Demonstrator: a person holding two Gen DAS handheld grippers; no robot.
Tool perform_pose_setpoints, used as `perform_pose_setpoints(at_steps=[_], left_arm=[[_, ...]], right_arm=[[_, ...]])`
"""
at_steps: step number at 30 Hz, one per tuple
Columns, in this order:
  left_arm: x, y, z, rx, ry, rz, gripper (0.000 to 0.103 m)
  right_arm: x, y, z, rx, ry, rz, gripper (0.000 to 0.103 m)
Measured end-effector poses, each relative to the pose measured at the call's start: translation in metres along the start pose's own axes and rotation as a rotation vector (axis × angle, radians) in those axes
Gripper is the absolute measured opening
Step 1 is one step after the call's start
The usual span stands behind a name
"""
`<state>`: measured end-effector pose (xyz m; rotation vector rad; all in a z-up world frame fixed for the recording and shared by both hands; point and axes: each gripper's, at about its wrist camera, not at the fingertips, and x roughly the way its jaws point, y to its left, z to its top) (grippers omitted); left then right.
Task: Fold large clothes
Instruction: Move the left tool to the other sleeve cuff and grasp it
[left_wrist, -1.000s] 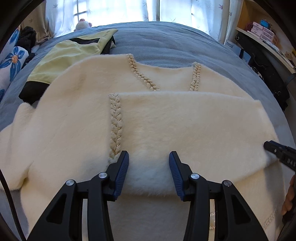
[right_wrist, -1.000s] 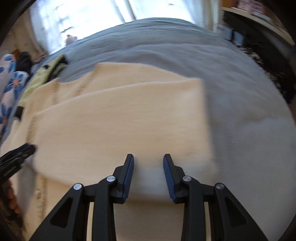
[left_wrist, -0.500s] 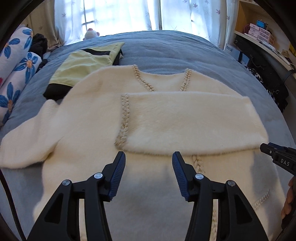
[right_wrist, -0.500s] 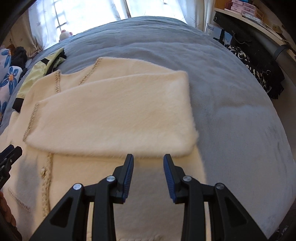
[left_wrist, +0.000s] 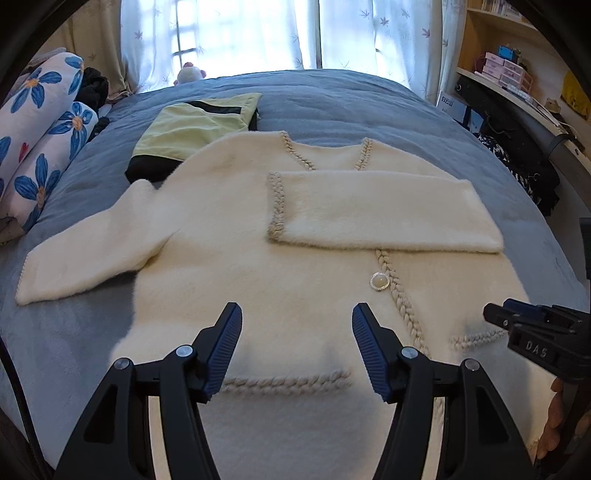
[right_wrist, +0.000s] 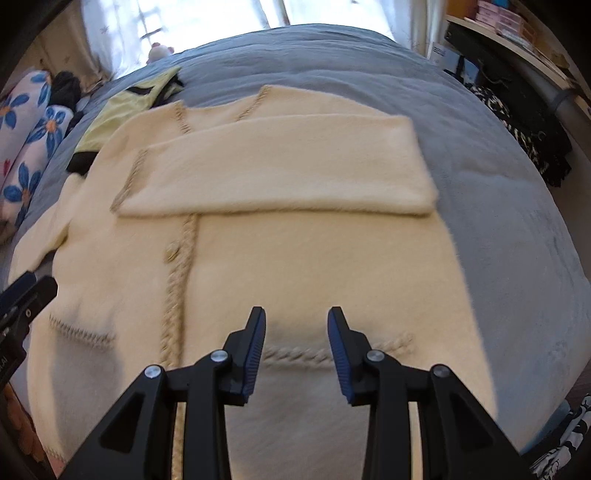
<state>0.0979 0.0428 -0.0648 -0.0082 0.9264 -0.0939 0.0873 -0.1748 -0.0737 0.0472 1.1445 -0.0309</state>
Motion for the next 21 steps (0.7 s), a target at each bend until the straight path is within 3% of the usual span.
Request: perform_pose_setpoints(at_steps=[7,21], left_arm=[[-0.028,0.046,-0.021,-0.053,-0.028,0.000,0.066],[-0.052,0.187,-0.044,-0.261,-0.051,0.051,0.066]], right_arm=[[-0.024,0.064,-0.015,-0.131,-0.039,0.002,0.035],[-0.047,0.197,-0.018,-0.375,-0.104,0.029,0.035]])
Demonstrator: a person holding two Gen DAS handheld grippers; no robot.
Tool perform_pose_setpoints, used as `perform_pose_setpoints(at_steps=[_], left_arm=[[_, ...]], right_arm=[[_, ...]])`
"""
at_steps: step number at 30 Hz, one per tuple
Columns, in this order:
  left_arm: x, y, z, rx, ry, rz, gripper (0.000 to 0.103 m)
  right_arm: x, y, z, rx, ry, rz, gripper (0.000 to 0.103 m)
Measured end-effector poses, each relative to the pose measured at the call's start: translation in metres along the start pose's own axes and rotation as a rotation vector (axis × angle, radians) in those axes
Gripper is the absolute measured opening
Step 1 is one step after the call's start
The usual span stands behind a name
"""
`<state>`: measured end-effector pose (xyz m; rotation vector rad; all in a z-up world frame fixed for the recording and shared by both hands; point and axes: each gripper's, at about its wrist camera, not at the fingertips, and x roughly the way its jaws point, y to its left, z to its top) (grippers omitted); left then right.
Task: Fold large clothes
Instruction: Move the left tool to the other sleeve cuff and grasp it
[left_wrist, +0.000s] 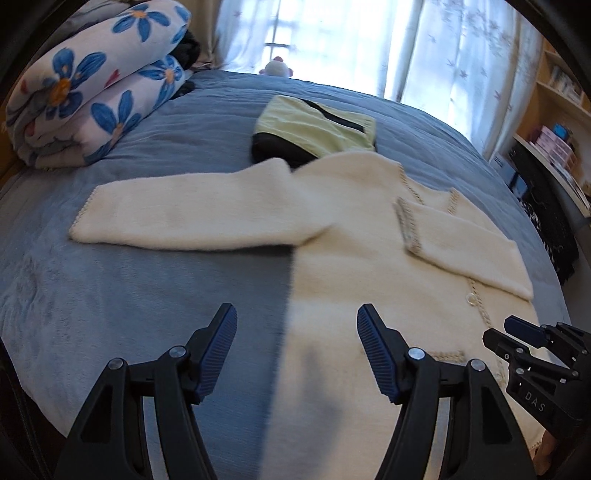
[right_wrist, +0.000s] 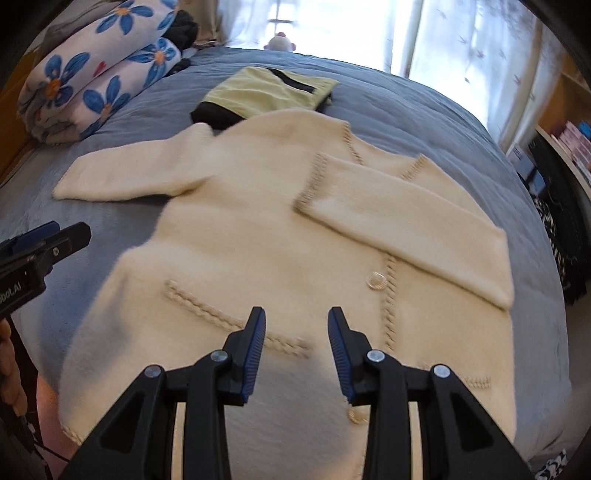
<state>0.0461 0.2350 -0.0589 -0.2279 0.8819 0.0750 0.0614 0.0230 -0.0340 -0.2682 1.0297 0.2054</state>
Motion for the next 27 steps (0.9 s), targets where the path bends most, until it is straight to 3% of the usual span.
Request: perform_pose_setpoints(at_steps=[7,13,20,27], left_arm=[[0.013,0.081,0.015,-0.062,0.012,0.060,0.066],[0.044,0.169,0.023,-0.228,0.055,0.038,0.066],[0.085,0.253,0.025,-0.451,0.072,-0.063,0.066],[0.115,0.292,0.033,-0.561,0.012,-0.118,0.066]], right_arm=[[0.010,0.049,0.039,-0.046,-0.045,0.040,0.035],[0.033,0.094,0.073,-0.066,-0.056,0.085,0.035],[0.058,0.145,0.092,-0.151,-0.038,0.124,0.035],[0.080,0.154,0.094,-0.165,-0.007,0.136,0.035]])
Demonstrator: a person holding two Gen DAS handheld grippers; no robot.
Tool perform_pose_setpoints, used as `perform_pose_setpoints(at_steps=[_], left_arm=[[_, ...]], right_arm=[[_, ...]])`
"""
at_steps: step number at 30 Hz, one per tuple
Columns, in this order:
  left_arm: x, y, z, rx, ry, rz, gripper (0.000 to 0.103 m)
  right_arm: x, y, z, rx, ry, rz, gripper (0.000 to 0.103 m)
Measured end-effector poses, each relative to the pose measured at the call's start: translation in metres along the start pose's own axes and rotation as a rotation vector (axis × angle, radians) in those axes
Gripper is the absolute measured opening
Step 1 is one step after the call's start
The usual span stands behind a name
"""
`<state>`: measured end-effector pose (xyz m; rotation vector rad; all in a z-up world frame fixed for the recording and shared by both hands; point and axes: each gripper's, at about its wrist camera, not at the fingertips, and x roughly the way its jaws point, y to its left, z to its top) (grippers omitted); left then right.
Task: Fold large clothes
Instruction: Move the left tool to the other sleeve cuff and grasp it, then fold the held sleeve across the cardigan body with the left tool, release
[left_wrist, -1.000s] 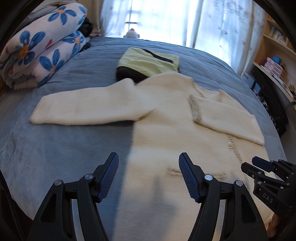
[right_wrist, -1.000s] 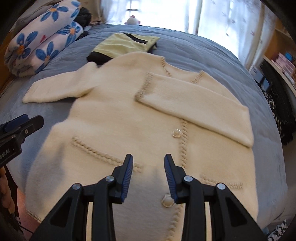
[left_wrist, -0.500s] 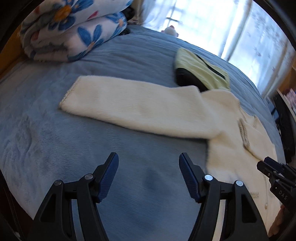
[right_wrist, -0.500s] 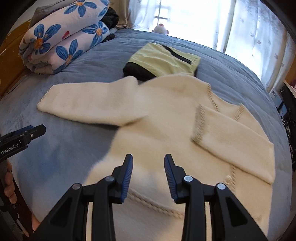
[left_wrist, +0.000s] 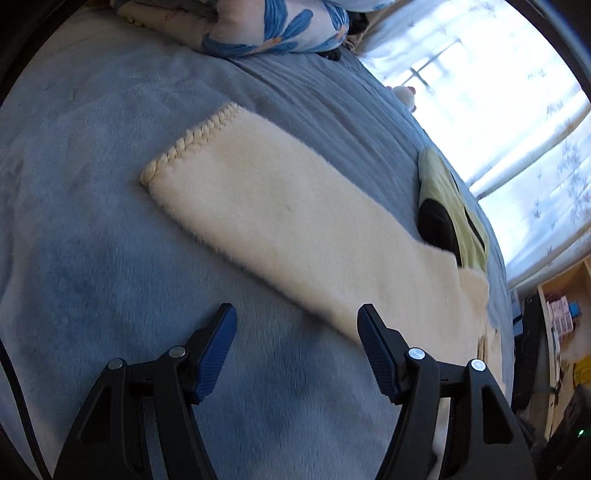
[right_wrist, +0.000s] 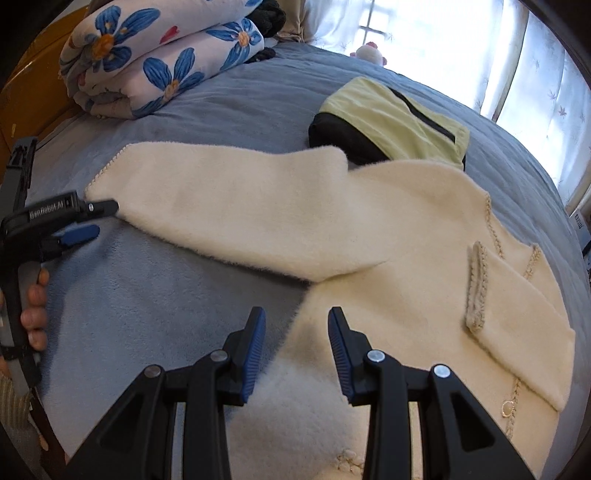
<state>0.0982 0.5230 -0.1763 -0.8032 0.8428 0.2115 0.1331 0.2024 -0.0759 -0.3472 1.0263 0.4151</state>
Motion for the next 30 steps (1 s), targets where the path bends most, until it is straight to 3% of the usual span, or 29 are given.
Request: perform_pose_setpoints(at_steps=[7,10,11,14,16,18,22,26,30], left_arm=[[0.029,0.012,0.036,-0.076,-0.042,0.029,0.062],[0.038,-0.002,0.048,-0.017,-0.056,0.150,0.019],[0.037,-0.010,0.050,0.010,-0.068,0.188,0.013],[0.018,-0.049,0.047,0.134,-0.150,0.253,0.009],[0.002,-0.084,0.041,0.211,-0.198,0.224,0.007],[-0.017,-0.134,0.029,0.302,-0.238,0.150,0.007],[-0.035,-0.219,-0.004,0.453,-0.240,0.031,0.007],[-0.024,-0.300,-0.061,0.574,-0.145,-0.092,0.007],[0.022,-0.340,-0.126,0.646,0.012,-0.117,0.007]], right_arm=[[0.013,-0.018,-0.004,0.072,0.048,0.027,0.035],[0.015,-0.027,-0.011,0.094,0.068,0.037,0.035],[0.015,-0.030,-0.014,0.101,0.074,0.039,0.035],[0.010,-0.044,-0.027,0.128,0.084,0.042,0.035],[0.006,-0.057,-0.036,0.153,0.088,0.038,0.035],[-0.001,-0.074,-0.045,0.190,0.085,0.033,0.035],[-0.019,-0.113,-0.061,0.286,0.061,0.018,0.035],[-0.043,-0.158,-0.082,0.387,0.018,-0.007,0.035],[-0.056,-0.200,-0.110,0.472,0.003,-0.053,0.035]])
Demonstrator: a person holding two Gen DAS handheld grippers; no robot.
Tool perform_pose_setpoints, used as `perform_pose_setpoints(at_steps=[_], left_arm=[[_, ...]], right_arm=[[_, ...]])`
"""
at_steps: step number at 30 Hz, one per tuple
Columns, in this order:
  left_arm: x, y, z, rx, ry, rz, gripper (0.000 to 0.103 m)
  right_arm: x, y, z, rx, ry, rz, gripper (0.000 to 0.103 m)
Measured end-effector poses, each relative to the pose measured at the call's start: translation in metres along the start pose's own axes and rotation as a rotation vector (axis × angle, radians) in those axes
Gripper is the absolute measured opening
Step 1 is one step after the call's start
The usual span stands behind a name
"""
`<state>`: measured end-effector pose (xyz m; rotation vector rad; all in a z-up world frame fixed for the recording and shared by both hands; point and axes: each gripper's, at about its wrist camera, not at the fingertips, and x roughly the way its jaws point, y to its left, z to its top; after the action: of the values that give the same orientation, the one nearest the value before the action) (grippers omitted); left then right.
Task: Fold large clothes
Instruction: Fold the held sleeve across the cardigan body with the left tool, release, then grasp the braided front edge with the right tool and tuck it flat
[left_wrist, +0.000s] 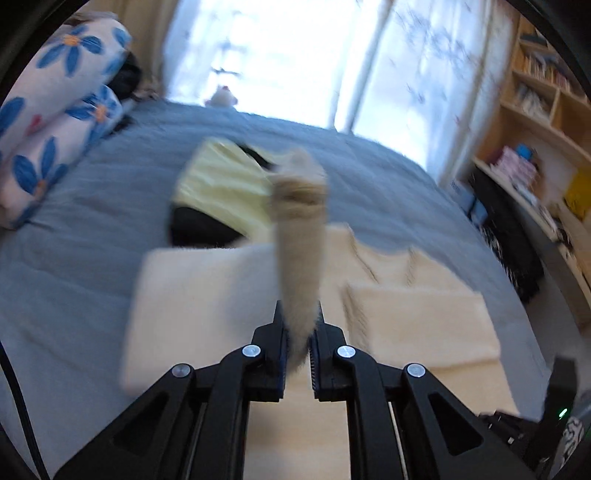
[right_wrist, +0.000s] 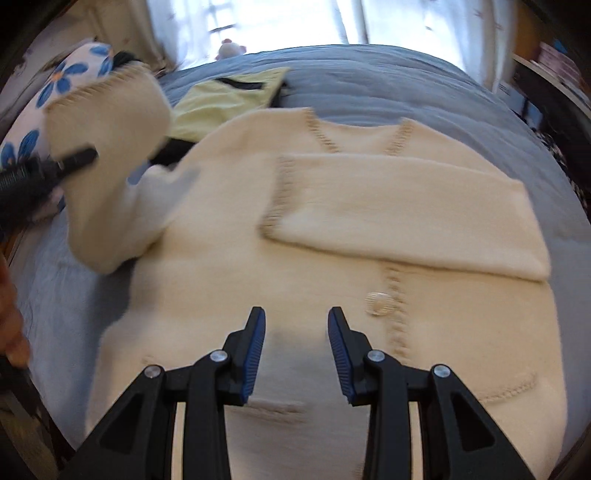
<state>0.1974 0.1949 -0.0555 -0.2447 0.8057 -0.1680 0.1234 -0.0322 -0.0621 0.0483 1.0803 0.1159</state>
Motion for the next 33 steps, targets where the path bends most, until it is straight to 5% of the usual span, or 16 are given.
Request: perform_pose_setpoints(at_steps=[5,9,11,13,21,23,33], left_arm=[[0.076,-0.033,-0.056,0.043,0.251,0.048,0.012],[0.086,-0.036,-0.073,0.066,0.276,0.091,0.024],[0.075,-0.033,-0.072,0.032,0.275,0.034,0.050],[0.057,-0.026,-0.070,0.003,0.253,0.017,0.064],[0.010,-0.008,-0.081,-0.022,0.195,0.042,0.065],[0.003,0.000,-0.084,-0.048,0.196,0.055,0.065],[-0.010,0.036,-0.100,-0.151,0.200,0.035,0.065]], right_arm=[[0.002,-0.055,-0.013,0.106,0.035,-0.011,0.035],[0.007,-0.074,-0.020,0.140,0.062,0.012,0.035],[0.010,-0.080,-0.020,0.150,0.065,0.037,0.035],[0.013,-0.080,-0.018,0.156,0.066,0.064,0.035],[0.015,-0.050,-0.011,0.113,0.058,0.202,0.038],[0.014,-0.044,-0.009,0.102,0.054,0.219,0.046],[0.040,-0.019,0.021,0.111,0.099,0.299,0.046]])
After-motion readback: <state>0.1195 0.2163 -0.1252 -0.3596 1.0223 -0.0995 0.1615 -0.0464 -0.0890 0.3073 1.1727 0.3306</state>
